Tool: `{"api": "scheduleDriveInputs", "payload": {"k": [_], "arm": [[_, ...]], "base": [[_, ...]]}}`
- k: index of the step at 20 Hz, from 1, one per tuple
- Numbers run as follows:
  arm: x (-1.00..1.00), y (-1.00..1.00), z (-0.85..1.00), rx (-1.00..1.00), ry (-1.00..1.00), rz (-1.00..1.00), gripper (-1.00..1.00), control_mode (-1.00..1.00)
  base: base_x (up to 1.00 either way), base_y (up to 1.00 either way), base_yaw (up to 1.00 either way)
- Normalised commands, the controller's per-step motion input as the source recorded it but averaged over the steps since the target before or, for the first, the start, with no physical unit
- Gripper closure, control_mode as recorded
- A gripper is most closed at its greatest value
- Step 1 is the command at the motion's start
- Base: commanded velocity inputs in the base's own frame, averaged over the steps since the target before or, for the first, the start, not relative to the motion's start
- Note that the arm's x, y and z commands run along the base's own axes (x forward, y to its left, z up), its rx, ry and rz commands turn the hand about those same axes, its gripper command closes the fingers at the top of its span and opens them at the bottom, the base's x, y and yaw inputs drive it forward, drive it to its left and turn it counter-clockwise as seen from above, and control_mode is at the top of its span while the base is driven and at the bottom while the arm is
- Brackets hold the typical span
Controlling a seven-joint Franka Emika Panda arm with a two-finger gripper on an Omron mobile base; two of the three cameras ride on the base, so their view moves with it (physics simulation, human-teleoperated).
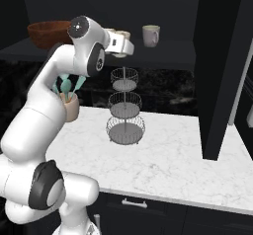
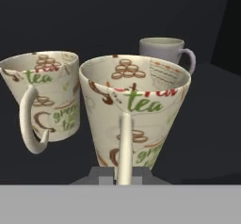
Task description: Gather all objects into one cabinet and sort the glasses and bowls to opposite sides.
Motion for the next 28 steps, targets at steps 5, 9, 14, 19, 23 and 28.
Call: {"api": "scheduleDriveInputs", "payload": {"k": [5, 9, 14, 19, 23, 28], "arm": [[0.33, -0.06, -0.1, 0.01, 0.0, 0.0, 1.0, -1.0], [0.36, -0.08, -0.15, 0.0, -0.01, 0.0, 1.0, -1.0], [0.35, 0.0, -0.17, 0.0, -0.04, 0.0, 1.0, -1.0], [0.28, -0.02, -0.08, 0.01, -0.02, 0.01, 1.0, -1.0], [0.32, -0.03, -0.04, 0.02, 0.0, 0.01, -1.0, -1.0], [0.07, -0.18, 0.0, 0.09, -0.02, 0.01, -1.0, -1.0]], "base": [[0.0, 0.0, 0.0], [0.0, 0.0, 0.0], [0.0, 0.0, 0.0], [0.0, 0.0, 0.0], [0.0, 0.0, 0.0], [0.0, 0.0, 0.0]]}}
